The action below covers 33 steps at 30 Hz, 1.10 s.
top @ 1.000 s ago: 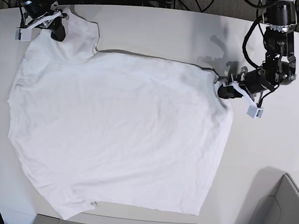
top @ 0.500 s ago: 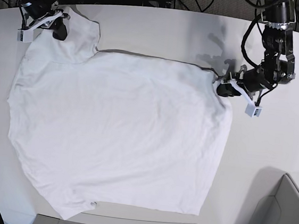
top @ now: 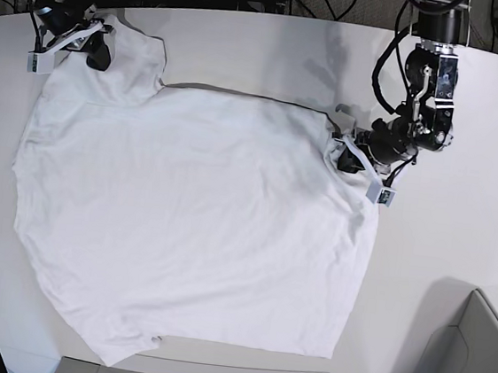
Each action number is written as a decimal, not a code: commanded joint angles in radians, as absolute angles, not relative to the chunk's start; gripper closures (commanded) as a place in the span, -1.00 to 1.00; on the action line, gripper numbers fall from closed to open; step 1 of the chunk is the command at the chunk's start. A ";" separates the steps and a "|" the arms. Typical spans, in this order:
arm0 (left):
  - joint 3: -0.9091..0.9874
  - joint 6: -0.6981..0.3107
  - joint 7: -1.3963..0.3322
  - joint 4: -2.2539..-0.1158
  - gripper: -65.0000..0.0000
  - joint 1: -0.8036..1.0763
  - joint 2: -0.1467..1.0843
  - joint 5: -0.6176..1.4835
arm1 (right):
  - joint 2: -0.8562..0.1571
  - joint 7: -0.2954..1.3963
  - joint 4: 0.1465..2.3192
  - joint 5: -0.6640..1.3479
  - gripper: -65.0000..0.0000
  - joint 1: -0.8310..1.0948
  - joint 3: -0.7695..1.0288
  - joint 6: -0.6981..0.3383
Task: Fold the T-shirt properly
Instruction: 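Adjust the left gripper's grip on the shoulder edge, then pull the shirt toward the robot with both grippers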
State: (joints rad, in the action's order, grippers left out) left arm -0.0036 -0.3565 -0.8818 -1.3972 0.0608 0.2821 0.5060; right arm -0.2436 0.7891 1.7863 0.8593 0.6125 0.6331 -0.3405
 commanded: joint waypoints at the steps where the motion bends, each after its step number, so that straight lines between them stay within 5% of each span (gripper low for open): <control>1: 0.019 -0.317 -0.975 -1.405 1.00 0.073 0.295 0.427 | -0.255 0.771 1.805 0.878 1.00 0.613 0.644 -0.351; 8: 0.237 -0.317 -1.061 -1.589 1.00 0.119 0.302 0.424 | -0.255 0.766 1.805 0.878 1.00 0.611 0.645 -0.351; 18: 0.298 -0.320 -1.078 -1.621 1.00 0.162 0.346 0.430 | -0.251 0.766 1.876 0.878 1.00 0.605 0.722 -0.351; 25: 0.424 -0.481 -1.092 -1.632 1.00 0.226 0.351 0.427 | -0.255 0.769 1.888 0.878 1.00 0.613 0.753 -0.352; 33: 0.539 -0.510 -1.092 -1.801 1.00 0.392 0.343 0.430 | -0.234 0.768 2.029 0.878 1.00 0.704 0.805 -0.352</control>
